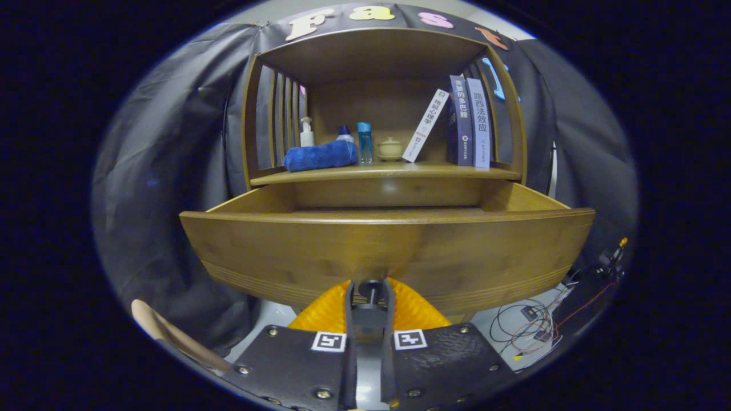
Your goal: Pull open the drawer, take out the items inside it, and place them on the countertop above the cabinet.
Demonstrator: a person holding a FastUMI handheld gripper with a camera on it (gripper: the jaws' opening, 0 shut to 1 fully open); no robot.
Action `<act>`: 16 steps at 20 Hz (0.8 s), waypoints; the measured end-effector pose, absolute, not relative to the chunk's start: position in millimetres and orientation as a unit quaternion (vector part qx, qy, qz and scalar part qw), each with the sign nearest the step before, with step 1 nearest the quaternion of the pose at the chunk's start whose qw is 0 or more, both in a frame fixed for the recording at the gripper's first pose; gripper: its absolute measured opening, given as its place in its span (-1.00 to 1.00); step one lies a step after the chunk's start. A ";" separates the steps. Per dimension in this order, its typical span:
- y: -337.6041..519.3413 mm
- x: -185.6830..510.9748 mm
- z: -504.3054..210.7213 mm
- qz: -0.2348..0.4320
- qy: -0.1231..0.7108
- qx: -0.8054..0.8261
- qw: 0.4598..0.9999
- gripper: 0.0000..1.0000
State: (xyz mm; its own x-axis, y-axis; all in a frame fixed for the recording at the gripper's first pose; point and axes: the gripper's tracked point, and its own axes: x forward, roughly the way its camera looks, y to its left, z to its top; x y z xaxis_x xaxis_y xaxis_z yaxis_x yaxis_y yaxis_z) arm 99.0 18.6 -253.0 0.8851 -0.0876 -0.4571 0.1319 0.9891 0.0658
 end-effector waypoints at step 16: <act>18.7 103.3 -243.6 -0.091 0.202 0.020 0.975 -0.37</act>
